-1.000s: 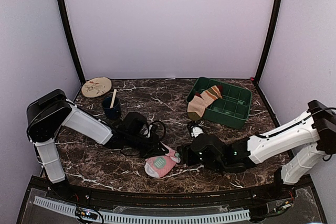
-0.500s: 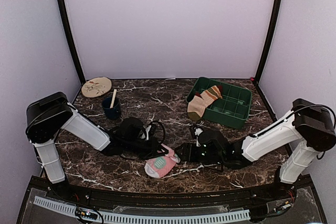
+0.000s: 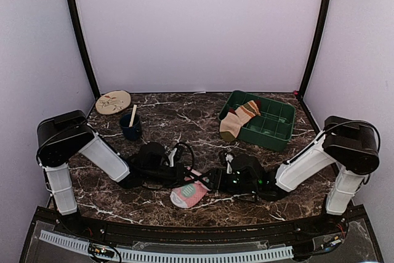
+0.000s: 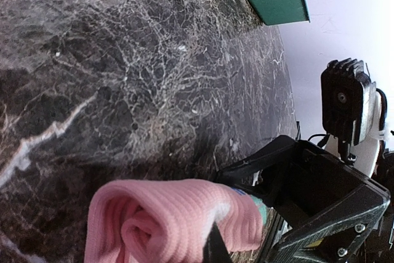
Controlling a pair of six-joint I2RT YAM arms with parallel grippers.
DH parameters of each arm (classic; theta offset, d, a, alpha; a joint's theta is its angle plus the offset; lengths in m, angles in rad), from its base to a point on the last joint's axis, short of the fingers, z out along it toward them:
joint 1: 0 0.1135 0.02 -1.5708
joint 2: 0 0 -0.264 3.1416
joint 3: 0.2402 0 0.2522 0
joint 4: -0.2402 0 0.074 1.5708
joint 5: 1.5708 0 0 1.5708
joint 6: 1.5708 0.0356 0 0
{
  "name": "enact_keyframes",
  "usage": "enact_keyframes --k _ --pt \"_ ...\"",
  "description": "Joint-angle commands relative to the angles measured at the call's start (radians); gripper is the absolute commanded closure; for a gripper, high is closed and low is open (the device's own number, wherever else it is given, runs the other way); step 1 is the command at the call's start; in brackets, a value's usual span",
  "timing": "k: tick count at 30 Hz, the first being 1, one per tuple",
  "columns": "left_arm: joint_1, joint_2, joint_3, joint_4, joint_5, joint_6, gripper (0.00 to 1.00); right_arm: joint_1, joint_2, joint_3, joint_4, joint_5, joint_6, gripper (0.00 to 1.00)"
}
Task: Roll the socks
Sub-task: Roll the sock at the center of the board.
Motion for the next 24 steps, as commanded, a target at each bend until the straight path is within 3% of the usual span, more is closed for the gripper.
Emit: enact_keyframes --k 1,6,19,23,24 --pt "-0.01 0.042 -0.039 0.014 -0.003 0.017 1.0 -0.008 0.028 -0.021 0.061 -0.022 0.043 0.34" --pt "-0.011 0.055 -0.055 0.062 0.001 0.005 1.0 -0.009 0.052 -0.021 0.073 -0.028 0.064 0.43" --pt "-0.014 0.082 -0.067 0.129 0.016 -0.019 1.0 -0.011 0.073 -0.035 0.106 -0.03 0.074 0.81" --pt "-0.014 0.085 -0.063 0.121 0.025 -0.038 1.0 -0.01 0.067 -0.022 0.095 -0.031 0.045 1.0" --pt "-0.014 0.082 -0.06 0.11 0.028 -0.045 1.0 -0.01 0.063 -0.022 0.093 -0.03 0.035 1.0"
